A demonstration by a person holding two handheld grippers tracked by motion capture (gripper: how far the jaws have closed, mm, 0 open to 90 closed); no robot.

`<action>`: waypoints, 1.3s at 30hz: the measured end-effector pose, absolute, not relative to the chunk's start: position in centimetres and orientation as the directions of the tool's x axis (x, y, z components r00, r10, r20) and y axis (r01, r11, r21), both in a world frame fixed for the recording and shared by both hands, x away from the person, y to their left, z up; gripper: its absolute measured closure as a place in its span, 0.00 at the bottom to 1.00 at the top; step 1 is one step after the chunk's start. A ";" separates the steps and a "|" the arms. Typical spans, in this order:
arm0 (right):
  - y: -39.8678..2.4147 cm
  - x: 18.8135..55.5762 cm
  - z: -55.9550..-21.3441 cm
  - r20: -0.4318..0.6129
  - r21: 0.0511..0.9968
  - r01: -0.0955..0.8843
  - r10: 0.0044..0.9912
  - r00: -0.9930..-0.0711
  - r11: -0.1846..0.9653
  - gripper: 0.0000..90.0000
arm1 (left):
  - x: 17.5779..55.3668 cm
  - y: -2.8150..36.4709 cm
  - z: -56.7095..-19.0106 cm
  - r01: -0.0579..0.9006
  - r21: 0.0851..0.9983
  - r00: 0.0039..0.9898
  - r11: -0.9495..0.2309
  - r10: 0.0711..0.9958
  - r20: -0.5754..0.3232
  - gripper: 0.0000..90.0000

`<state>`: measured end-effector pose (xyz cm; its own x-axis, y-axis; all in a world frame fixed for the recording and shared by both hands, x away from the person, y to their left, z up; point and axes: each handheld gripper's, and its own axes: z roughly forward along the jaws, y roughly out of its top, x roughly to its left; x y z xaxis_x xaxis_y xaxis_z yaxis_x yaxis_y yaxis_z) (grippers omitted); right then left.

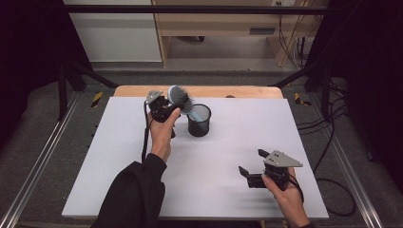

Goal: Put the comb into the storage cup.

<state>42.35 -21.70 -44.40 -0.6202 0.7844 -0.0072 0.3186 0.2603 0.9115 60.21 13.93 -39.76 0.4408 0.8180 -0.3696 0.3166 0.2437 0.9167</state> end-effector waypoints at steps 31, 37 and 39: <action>-21.6 42.4 -44.4 -0.007 0.910 0.322 0.784 -0.621 0.263 0.06 | 60.2 14.0 -39.9 0.330 0.916 0.437 0.227 0.824 -0.361 0.27; -21.6 42.4 -44.5 -0.008 0.909 0.321 0.783 -0.622 0.264 0.06 | 60.2 14.0 -39.9 0.335 0.914 0.432 0.227 0.825 -0.363 0.22; -21.6 42.4 -44.4 -0.008 0.910 0.321 0.784 -0.621 0.264 0.06 | 60.2 13.9 -39.9 0.334 0.915 0.432 0.227 0.826 -0.362 0.21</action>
